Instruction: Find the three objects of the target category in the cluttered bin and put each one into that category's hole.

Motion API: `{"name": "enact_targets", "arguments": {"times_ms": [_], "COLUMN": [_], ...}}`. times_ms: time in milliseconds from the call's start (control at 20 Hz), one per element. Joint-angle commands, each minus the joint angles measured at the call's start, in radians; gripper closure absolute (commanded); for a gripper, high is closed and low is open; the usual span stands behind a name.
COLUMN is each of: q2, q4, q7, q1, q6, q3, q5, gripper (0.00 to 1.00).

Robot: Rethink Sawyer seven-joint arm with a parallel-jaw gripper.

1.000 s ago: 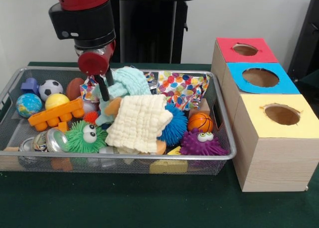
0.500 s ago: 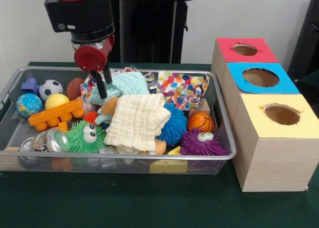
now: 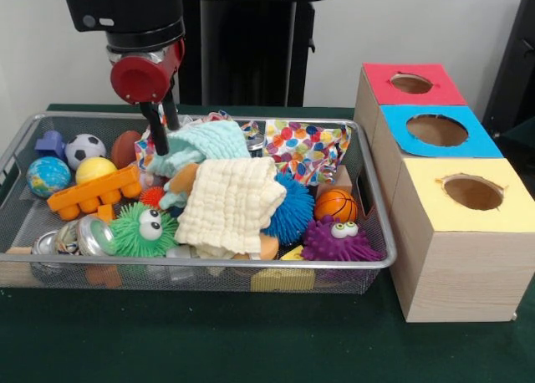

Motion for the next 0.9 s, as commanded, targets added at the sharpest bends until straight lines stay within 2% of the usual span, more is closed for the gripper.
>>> {"name": "enact_targets", "arguments": {"times_ms": [50, 250, 600, 900], "q2": [0.072, 0.095, 0.061, 0.086], "q4": [-0.032, -0.024, 0.03, 0.024], "q7": [0.1, 0.1, 0.1, 0.072], "q1": [0.001, -0.002, -0.003, -0.011], "q6": [0.024, 0.012, 0.021, 0.006], "q3": [-0.009, -0.024, -0.021, -0.03], "q5": [-0.012, -0.031, -0.03, -0.063], "gripper": [0.0, 0.0, 0.0, 0.0]}}
